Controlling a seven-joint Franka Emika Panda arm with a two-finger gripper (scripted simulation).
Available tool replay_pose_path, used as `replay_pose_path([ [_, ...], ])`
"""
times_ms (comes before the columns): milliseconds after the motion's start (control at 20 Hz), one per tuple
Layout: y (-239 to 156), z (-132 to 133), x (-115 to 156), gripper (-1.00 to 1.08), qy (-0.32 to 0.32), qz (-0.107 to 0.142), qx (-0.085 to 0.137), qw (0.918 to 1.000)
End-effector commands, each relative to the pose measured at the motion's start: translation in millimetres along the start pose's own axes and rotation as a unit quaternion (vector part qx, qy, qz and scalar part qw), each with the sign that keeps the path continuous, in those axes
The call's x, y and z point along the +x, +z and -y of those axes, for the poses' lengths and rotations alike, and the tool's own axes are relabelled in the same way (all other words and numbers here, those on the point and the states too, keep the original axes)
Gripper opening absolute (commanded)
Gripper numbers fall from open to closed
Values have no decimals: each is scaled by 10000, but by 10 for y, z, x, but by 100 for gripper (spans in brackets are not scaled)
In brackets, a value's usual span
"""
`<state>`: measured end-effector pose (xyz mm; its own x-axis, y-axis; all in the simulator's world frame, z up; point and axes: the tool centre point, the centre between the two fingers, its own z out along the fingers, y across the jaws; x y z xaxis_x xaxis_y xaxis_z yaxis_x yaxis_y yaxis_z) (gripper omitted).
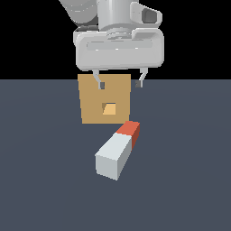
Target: Insert the peg into the horizontal hole in a box.
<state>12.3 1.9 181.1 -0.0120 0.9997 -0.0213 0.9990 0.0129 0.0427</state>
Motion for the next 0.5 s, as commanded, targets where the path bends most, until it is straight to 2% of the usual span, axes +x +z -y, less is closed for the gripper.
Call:
replay_pose_path([
  [0, 112, 4, -66, 100, 211, -2, 28, 9998],
  [200, 372, 20, -214, 100, 718, -11, 83, 9974],
  [450, 737, 73, -415, 100, 1425, -28, 159, 9897],
])
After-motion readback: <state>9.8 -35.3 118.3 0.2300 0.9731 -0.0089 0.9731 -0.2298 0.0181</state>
